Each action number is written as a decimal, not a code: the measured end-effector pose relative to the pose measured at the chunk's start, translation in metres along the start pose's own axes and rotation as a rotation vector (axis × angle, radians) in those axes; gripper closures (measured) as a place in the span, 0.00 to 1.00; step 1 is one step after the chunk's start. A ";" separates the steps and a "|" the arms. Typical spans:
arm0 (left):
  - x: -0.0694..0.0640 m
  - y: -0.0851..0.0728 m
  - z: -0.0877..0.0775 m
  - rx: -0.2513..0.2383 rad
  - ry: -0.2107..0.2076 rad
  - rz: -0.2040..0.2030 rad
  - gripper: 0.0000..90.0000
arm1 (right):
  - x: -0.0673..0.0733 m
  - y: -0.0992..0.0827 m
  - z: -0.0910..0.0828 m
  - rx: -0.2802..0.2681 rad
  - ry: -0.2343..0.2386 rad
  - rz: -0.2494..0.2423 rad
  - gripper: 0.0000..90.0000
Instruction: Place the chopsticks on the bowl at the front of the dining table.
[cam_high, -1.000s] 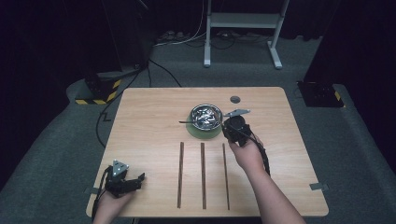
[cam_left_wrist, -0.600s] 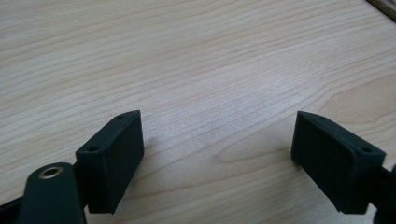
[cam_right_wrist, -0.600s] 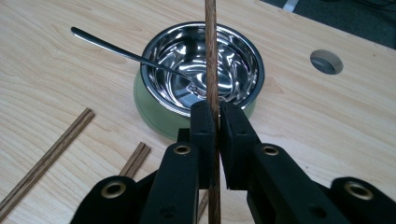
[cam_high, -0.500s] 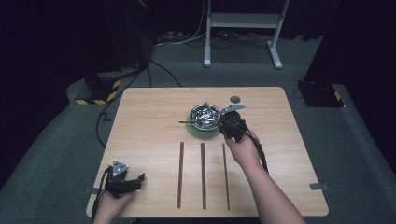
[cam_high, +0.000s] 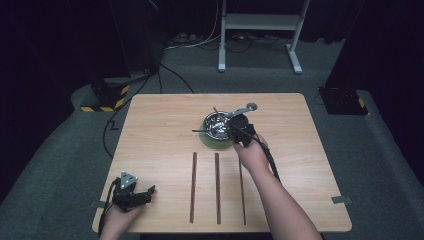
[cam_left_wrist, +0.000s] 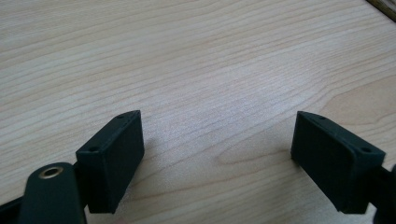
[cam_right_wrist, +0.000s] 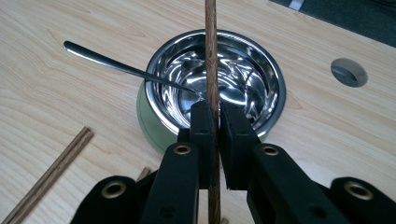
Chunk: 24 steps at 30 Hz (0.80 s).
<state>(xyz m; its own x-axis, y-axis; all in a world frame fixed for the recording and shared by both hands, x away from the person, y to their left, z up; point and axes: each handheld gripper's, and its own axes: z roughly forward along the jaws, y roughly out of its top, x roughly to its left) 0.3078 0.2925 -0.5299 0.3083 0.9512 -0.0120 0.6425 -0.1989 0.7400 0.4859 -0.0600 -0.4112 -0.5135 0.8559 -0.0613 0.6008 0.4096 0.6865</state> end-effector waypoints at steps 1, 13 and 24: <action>0.000 0.000 0.000 0.000 -0.001 0.000 0.19 | 0.000 0.000 0.000 0.000 0.000 0.000 0.94; 0.000 0.000 0.000 0.002 0.003 0.002 0.19 | 0.006 0.026 0.046 0.033 -0.004 0.024 0.94; 0.000 0.000 0.000 0.002 0.001 0.001 0.19 | 0.003 0.041 0.081 0.084 -0.002 0.061 0.94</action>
<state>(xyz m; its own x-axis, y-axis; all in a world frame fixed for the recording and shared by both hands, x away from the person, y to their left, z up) 0.3076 0.2924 -0.5298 0.3085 0.9512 -0.0106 0.6434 -0.2005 0.7388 0.5585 -0.0156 -0.4421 -0.4733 0.8806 -0.0230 0.6799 0.3817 0.6261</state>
